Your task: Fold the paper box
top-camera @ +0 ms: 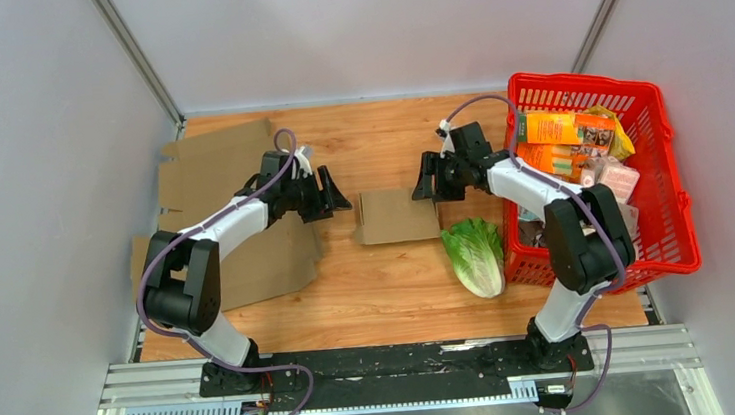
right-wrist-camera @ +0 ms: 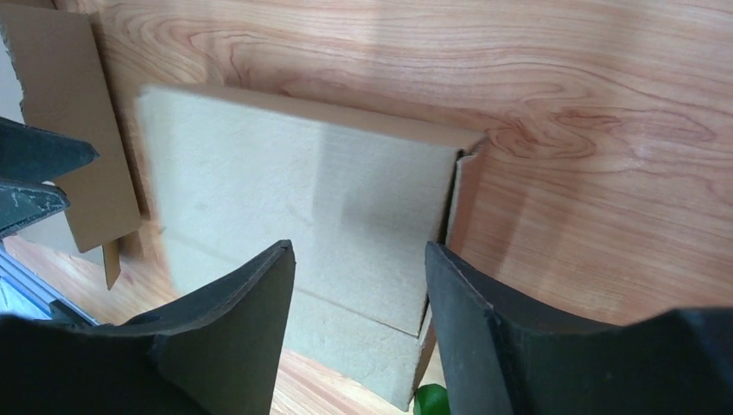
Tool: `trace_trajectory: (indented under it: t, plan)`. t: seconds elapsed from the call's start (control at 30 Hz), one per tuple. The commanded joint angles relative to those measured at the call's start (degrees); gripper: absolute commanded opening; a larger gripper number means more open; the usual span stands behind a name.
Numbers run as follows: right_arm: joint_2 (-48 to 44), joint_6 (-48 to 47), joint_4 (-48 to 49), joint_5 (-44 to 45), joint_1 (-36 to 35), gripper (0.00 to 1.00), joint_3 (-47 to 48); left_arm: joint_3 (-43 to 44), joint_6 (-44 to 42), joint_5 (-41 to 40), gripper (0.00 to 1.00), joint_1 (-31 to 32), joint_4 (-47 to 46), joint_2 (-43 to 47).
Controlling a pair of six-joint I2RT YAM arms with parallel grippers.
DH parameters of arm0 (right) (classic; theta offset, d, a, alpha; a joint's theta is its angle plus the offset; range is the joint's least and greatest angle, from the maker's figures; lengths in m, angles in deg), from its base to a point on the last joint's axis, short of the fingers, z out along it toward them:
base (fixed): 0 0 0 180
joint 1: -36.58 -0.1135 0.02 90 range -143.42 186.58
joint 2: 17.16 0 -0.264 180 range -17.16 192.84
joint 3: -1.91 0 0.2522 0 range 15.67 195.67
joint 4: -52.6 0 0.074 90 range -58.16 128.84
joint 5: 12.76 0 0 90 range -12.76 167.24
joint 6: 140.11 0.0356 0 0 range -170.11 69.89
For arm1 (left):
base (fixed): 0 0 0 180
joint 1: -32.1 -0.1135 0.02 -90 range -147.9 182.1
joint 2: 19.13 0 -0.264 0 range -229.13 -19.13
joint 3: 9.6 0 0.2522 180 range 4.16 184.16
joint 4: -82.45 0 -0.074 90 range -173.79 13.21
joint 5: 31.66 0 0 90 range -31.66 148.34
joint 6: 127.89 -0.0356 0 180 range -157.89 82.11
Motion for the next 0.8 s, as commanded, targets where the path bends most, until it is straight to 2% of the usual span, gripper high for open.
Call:
trace_trajectory:
  t: [0.0, 0.07, 0.27, 0.37, 0.4, 0.57, 0.77]
  plan:
    - [-4.8, -3.4, -3.3, 4.2, 0.3, 0.66, 1.2, -0.9, 1.8, 1.6, 0.70, -0.4, -4.3, 1.2]
    - [-4.9, -4.0, -5.1, 7.8, 0.6, 0.70, 1.6, -1.1, 2.2, 1.9, 0.70, -0.4, -4.5, 1.3]
    - [0.4, -3.6, -4.5, 4.8, 1.3, 0.68, 3.1, 0.0, 1.3, 2.7, 0.74, -0.4, -2.8, 1.0]
    - [2.3, -2.8, -3.3, 3.7, 1.3, 0.53, 3.6, 0.9, 2.2, 4.8, 0.74, -0.3, -4.1, -1.0]
    - [2.3, -2.7, -2.9, 4.1, 1.3, 0.44, 3.3, 1.1, 2.4, 5.1, 0.75, -0.3, -4.4, -2.1]
    - [1.5, -2.5, -3.2, 7.5, 1.4, 0.34, 2.0, 3.0, 3.8, 6.4, 0.75, 1.3, -6.7, -5.0]
    - [1.3, -1.5, -1.3, 6.7, 3.1, 0.22, -1.0, 3.1, 5.6, 6.6, 0.76, 2.5, -10.7, -7.4]
